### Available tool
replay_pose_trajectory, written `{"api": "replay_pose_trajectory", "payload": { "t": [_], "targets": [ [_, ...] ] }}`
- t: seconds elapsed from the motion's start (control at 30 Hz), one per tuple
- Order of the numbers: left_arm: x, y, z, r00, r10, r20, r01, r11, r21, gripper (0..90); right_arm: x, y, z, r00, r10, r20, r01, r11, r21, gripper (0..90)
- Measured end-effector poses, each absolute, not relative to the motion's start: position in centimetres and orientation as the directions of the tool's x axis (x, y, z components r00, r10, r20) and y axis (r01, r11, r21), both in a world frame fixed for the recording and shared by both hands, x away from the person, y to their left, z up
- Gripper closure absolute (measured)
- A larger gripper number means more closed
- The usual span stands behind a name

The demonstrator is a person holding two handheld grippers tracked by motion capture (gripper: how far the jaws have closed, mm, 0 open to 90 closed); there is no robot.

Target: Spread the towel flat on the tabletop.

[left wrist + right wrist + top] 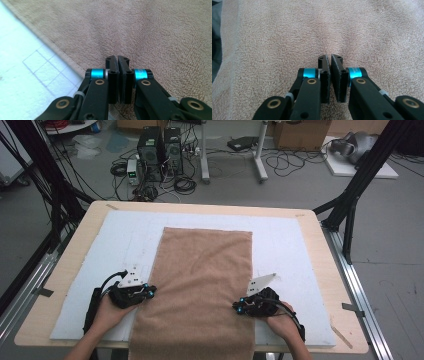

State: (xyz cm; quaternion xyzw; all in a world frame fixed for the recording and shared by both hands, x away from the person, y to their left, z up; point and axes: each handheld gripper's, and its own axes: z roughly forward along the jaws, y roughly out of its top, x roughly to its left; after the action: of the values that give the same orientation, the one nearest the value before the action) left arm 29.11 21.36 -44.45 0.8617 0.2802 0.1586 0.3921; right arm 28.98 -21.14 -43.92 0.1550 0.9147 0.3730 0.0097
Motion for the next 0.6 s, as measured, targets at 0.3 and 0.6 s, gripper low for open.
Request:
{"api": "replay_pose_trajectory", "payload": {
  "t": [0.3,0.6],
  "targets": [
    [27.3,22.2,-44.5,0.8,0.599,0.034,0.358,-0.523,0.774,86.9,27.7,-21.1,-43.7,-0.964,0.24,0.116,0.253,0.686,0.683,86.3],
    [26.6,22.5,-44.5,0.832,0.555,0.016,0.345,-0.539,0.769,75.5,26.1,-22.3,-43.5,-0.963,0.236,0.13,0.258,0.671,0.695,80.2]
  ]
}}
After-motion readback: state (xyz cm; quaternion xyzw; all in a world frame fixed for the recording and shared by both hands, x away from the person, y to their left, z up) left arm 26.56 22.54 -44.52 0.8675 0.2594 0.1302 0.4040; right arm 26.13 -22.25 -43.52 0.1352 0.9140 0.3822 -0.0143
